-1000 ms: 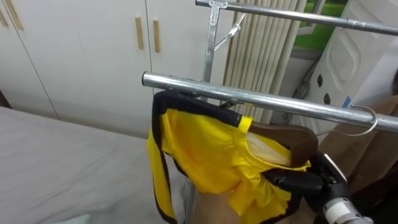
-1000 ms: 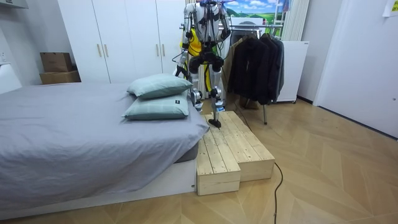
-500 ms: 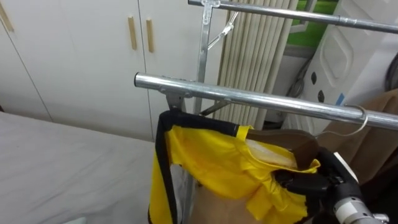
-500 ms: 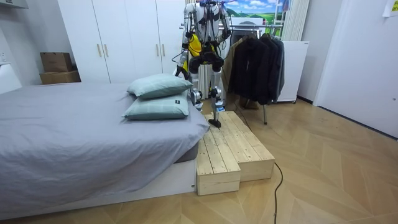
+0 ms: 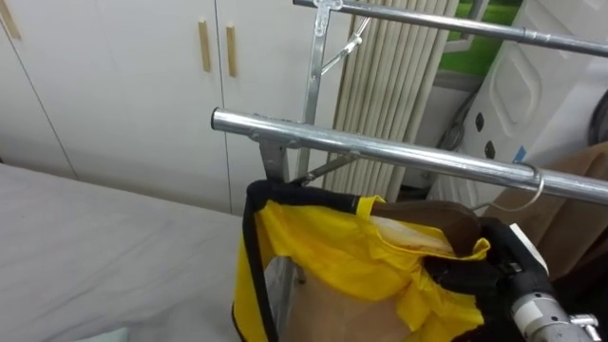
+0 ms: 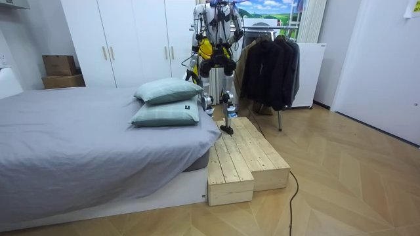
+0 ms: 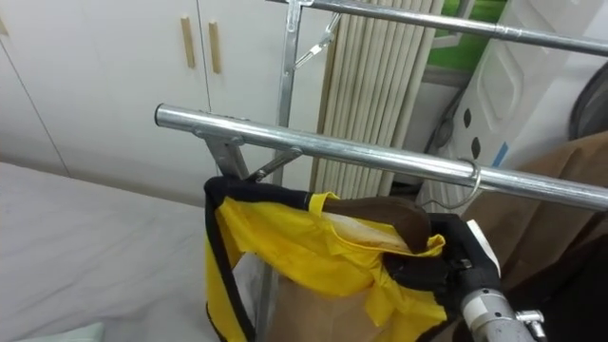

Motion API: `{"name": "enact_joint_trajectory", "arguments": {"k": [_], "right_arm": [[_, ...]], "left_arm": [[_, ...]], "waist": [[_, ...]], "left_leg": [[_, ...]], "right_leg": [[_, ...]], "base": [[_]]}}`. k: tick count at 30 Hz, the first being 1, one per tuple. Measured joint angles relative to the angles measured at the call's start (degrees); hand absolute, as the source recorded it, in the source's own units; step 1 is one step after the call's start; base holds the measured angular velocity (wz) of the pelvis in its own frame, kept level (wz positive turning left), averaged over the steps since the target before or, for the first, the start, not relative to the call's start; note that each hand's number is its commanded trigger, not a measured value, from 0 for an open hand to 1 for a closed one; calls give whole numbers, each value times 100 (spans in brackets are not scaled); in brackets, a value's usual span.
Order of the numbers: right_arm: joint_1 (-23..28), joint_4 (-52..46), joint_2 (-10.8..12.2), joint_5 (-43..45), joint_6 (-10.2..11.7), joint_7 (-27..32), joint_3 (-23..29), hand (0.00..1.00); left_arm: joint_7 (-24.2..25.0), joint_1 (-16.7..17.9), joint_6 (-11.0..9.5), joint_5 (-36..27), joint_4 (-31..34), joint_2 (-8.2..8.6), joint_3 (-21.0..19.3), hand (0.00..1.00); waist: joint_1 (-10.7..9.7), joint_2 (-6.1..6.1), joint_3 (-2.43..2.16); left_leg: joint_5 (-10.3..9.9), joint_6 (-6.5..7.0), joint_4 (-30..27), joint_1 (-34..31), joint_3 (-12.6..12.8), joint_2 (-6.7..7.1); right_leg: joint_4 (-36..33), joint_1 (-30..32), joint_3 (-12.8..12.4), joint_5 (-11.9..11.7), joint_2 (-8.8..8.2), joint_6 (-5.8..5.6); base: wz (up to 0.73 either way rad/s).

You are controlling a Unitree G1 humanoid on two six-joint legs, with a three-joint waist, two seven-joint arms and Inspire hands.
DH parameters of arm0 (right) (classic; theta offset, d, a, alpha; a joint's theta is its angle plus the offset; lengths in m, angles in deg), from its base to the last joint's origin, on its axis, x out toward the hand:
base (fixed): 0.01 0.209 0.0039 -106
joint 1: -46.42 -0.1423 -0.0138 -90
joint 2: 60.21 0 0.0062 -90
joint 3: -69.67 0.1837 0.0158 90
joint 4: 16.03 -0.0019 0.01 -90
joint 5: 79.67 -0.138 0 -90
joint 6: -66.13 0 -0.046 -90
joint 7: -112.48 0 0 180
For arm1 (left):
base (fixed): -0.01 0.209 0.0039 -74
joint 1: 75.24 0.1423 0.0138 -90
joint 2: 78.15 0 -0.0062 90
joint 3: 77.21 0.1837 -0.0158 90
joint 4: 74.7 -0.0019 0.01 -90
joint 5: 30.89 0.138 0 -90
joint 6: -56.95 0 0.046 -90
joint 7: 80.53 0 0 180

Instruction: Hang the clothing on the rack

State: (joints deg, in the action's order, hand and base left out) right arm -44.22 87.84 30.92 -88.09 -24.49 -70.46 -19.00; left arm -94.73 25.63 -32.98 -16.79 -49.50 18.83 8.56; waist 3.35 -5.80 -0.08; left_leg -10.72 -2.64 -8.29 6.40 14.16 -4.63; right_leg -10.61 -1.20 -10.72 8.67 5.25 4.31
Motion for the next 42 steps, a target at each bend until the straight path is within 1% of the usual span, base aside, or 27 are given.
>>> {"name": "enact_joint_trajectory", "arguments": {"k": [9,13,19,26,33,35,39,42], "right_arm": [[4,125,1,-12,-1,91,-7,0],[138,222,2,-6,-29,69,-13,0],[185,302,2,-5,-30,65,-11,0],[198,306,1,221,-30,-23,-1,0],[197,360,-1,170,-32,-157,16,0],[197,379,0,170,-32,-161,14,0],[188,534,0,157,-29,-166,11,0],[196,568,0,-39,-30,-164,13,0]], "left_arm": [[0,31,35,-1,72,-2,8,0],[0,32,40,-1,71,-4,8,0],[14,13,93,-1,76,-4,8,0],[112,8,133,10,74,-27,-7,0],[126,7,197,17,80,-34,-7,0],[126,5,208,17,81,-34,-7,0],[126,17,235,16,77,-36,-6,0],[124,41,238,15,73,-36,-7,0]], "waist": [[-12,-6,4],[-5,-17,6],[-19,-17,10],[-34,-19,10],[-63,-17,10],[-100,-7,14],[-130,-9,6],[-146,-2,3]], "left_leg": [[0,0,0,3,1,0],[0,0,0,4,1,0],[0,0,0,4,3,-1],[0,0,0,7,6,0],[0,0,0,8,5,0],[0,0,0,7,3,0],[0,0,0,8,2,0],[0,0,0,12,14,-1]], "right_leg": [[-1,-1,-7,1,0,0],[-1,-1,-8,1,0,0],[-1,0,-21,1,6,0],[-2,0,-25,0,4,0],[-2,0,-20,1,4,0],[-1,0,-16,1,2,0],[-3,0,-14,0,2,0],[-3,0,-17,0,3,0]], "base": [[0],[0],[0],[0],[0],[0],[0],[0]]}}
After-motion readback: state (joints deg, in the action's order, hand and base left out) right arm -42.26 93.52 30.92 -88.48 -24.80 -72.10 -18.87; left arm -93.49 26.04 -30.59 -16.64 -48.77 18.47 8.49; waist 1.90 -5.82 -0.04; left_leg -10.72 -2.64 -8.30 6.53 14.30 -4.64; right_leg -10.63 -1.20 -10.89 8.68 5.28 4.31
